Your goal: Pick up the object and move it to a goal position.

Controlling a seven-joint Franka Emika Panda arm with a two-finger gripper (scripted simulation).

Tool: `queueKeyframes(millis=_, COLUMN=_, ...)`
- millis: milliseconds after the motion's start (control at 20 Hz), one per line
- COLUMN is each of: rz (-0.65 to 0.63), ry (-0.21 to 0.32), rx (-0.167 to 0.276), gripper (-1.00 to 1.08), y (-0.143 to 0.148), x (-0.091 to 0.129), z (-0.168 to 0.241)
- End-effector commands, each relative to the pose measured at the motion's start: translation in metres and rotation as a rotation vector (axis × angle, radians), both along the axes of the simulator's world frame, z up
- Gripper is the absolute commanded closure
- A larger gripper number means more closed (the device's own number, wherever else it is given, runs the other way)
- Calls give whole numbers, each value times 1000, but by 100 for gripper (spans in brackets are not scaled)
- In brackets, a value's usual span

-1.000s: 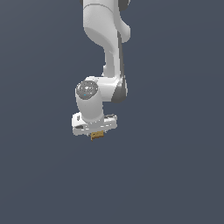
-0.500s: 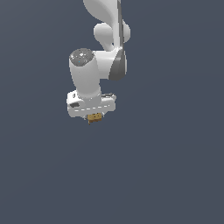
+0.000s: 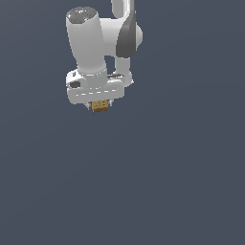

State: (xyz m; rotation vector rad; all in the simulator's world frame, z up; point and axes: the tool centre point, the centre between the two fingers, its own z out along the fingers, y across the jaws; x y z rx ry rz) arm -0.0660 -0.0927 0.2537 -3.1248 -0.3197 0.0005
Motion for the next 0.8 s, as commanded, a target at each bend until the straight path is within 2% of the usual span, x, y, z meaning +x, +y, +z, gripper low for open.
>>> queueKeyframes(millis=0, rz=0, ry=0, rx=0, gripper=108, y=-2, x=-11, z=20)
queueKeyframes(millis=400, rz=0, ry=0, rx=0, gripper=108, y=-6, x=-34, z=64)
queueKeyframes(millis=750, rz=0, ry=0, rx=0, gripper=108, y=-8, x=-40, z=78)
